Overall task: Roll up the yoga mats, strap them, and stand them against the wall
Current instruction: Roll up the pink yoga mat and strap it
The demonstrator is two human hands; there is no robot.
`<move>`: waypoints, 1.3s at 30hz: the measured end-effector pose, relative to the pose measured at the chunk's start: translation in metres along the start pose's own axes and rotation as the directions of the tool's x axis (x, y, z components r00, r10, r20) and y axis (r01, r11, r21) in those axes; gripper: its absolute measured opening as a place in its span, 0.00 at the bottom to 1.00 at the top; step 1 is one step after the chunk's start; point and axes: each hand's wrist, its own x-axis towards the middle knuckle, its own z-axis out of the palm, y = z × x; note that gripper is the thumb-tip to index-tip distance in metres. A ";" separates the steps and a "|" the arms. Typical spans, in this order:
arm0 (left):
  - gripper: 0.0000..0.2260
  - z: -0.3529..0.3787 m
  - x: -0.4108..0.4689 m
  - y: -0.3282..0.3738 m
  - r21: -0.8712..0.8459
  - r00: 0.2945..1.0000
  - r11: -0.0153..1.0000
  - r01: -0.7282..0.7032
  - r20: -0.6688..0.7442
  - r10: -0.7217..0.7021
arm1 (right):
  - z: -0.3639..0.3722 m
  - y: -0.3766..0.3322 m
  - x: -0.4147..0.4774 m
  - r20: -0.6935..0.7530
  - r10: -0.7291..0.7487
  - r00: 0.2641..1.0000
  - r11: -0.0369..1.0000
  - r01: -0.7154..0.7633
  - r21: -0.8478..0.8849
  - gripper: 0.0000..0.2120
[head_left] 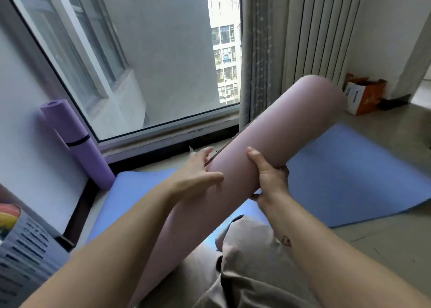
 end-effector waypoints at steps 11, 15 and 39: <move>0.41 -0.048 0.022 -0.010 -0.003 0.952 1.000 0.009 -0.305 -0.009 | 0.090 -0.008 0.015 0.375 -0.457 0.807 0.783 0.565 -0.261 0.50; 0.33 -0.019 0.032 -0.039 -0.179 0.934 0.984 -0.012 -0.352 -0.053 | 0.083 0.014 0.025 0.485 -0.395 0.780 0.684 0.602 -0.411 0.54; 0.24 -0.005 0.056 -0.102 -0.465 0.974 0.869 0.170 -0.054 -0.220 | 0.069 0.044 0.080 0.676 -0.007 0.737 0.761 0.442 -0.475 0.54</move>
